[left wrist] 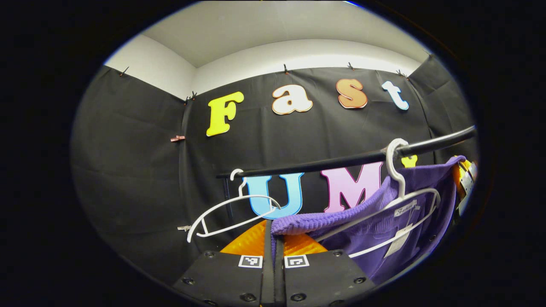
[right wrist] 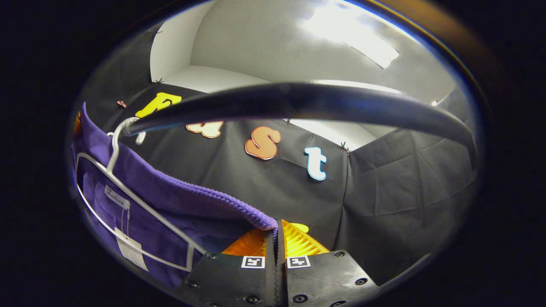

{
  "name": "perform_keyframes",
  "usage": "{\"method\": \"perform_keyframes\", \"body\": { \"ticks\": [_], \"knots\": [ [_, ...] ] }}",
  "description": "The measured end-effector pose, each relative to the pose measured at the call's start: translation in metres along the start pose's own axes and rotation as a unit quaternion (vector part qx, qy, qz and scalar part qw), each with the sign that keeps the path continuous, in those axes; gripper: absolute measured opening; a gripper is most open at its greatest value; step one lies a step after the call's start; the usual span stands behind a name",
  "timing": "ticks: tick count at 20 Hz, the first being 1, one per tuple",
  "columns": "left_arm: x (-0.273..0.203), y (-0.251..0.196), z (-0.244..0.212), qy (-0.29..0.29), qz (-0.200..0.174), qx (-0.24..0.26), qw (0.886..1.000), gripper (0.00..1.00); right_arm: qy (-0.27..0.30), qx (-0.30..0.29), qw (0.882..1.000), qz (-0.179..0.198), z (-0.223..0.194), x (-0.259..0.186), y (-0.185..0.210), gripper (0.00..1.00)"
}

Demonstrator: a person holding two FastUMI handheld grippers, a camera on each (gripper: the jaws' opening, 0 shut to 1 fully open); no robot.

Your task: Grasp the clothes on the hanger with both hands and then place them into the laundry hamper below.

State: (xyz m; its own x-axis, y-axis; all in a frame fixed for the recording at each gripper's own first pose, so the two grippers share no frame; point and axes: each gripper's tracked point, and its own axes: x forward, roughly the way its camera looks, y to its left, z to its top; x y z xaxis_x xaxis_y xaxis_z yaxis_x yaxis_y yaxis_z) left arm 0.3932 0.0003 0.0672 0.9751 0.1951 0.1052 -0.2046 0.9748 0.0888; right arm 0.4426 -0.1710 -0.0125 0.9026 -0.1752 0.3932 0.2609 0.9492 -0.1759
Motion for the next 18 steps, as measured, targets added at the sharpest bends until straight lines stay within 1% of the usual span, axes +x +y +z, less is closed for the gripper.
{"method": "perform_keyframes", "body": {
  "ticks": [2,4,5,6,7,8,10,11,12,13,14,15,16,17,18],
  "knots": [
    [0.003,-0.001,0.015,-0.016,0.002,-0.002,1.000,0.04,0.000,-0.010,1.000,-0.002,-0.010,0.004,0.003,0.04],
    [0.009,-0.003,0.015,-0.019,0.003,0.005,1.000,0.05,0.007,-0.023,1.000,0.000,-0.026,0.010,0.009,0.04],
    [0.012,-0.005,0.005,-0.010,0.001,0.010,1.000,0.04,0.022,-0.024,0.999,0.007,-0.043,0.011,0.014,0.08],
    [0.014,-0.007,-0.004,0.001,-0.003,0.012,1.000,0.04,0.041,-0.025,0.999,0.016,-0.061,0.012,0.020,0.00],
    [0.016,-0.009,-0.012,0.011,-0.006,0.013,1.000,0.05,0.055,-0.028,0.998,0.024,-0.072,0.006,0.028,0.04],
    [0.016,-0.011,-0.019,0.020,-0.006,0.017,1.000,0.05,0.075,-0.030,0.996,0.037,-0.097,0.004,0.033,0.04],
    [0.014,-0.011,-0.032,0.034,-0.008,0.025,0.999,0.05,0.113,-0.022,0.992,0.057,-0.127,-0.010,0.047,0.04],
    [0.017,-0.013,-0.037,0.039,-0.009,0.025,0.999,0.05,0.125,-0.015,0.990,0.060,-0.138,-0.018,0.053,0.04],
    [0.017,-0.012,-0.041,0.043,-0.009,0.023,0.999,0.05,0.132,-0.011,0.989,0.063,-0.145,-0.023,0.058,0.08],
    [0.013,-0.008,-0.047,0.046,-0.005,0.026,0.999,0.05,0.142,-0.007,0.987,0.072,-0.151,-0.036,0.065,0.04],
    [0.012,-0.003,-0.052,0.050,0.000,0.029,0.998,0.04,0.151,-0.002,0.985,0.084,-0.156,-0.052,0.076,0.04],
    [0.013,0.003,-0.058,0.057,0.005,0.031,0.998,0.05,0.161,0.004,0.982,0.094,-0.157,-0.065,0.083,0.00],
    [0.013,0.011,-0.065,0.064,0.012,0.032,0.997,0.05,0.166,0.011,0.981,0.104,-0.157,-0.077,0.090,0.04],
    [0.010,0.021,-0.075,0.073,0.021,0.033,0.997,0.05,0.174,0.021,0.978,0.112,-0.155,-0.091,0.096,0.04],
    [0.006,0.032,-0.085,0.082,0.031,0.033,0.996,0.04,0.180,0.033,0.976,0.122,-0.150,-0.104,0.105,0.08]
  ]
}}
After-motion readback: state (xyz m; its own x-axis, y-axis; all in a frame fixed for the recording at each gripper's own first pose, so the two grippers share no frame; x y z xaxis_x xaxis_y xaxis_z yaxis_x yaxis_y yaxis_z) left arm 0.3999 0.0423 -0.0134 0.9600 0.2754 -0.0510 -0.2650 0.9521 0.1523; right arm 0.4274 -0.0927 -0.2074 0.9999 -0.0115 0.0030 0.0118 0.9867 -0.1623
